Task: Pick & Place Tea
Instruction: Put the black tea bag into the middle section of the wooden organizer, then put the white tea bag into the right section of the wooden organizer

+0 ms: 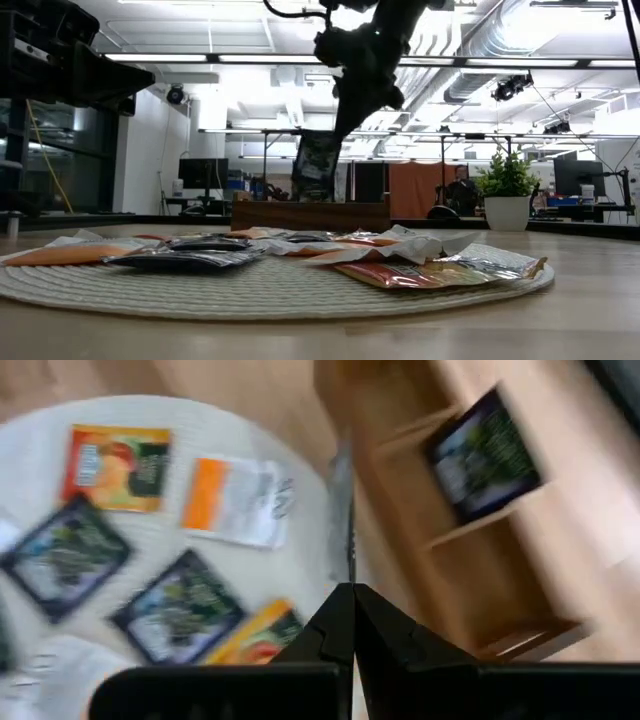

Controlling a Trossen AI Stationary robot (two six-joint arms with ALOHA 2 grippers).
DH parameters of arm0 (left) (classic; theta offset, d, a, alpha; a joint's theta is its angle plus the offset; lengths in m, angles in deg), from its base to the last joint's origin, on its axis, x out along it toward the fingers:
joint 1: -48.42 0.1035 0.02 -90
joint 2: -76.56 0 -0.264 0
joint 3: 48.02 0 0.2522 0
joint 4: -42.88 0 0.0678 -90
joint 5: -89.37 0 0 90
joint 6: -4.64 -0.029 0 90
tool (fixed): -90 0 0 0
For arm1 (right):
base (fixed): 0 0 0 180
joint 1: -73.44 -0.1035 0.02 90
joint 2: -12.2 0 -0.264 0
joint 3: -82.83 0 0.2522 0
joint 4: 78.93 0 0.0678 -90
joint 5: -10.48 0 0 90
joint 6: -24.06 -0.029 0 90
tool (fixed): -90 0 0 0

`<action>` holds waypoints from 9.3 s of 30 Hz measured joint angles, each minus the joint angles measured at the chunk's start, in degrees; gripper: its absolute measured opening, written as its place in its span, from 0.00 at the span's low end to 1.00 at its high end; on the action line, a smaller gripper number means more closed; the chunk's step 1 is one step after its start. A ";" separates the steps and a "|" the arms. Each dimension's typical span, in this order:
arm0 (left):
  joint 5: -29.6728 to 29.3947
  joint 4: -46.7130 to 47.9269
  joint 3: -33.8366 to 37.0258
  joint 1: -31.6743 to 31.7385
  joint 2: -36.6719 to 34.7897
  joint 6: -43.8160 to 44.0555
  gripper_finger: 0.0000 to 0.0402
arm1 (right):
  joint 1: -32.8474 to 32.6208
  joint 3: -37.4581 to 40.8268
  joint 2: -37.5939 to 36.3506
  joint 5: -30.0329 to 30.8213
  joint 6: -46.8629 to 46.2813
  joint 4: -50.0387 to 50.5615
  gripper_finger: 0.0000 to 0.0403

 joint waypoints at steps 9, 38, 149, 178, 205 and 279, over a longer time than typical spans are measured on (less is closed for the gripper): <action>0.00 0.02 0.00 0.00 0.00 0.00 0.00 | 3.05 -2.83 0.26 5.25 17.09 0.77 0.00; 0.01 0.02 0.00 0.00 0.01 -0.01 0.00 | 11.32 -7.22 10.10 0.56 29.25 0.22 0.00; -0.02 0.02 0.00 0.00 0.02 0.00 0.00 | 3.37 38.42 -5.18 -40.97 12.21 -33.42 0.48; -0.01 0.02 0.00 0.00 0.00 -0.02 0.00 | 1.45 38.42 -3.13 -38.70 9.95 -37.57 0.48; -0.02 0.02 0.00 0.00 0.02 -0.02 0.00 | 1.45 38.42 -3.13 -35.86 9.62 -37.88 0.02; 0.00 0.00 0.00 0.00 0.02 0.00 0.00 | 13.52 -12.88 10.79 0.71 51.74 14.57 0.00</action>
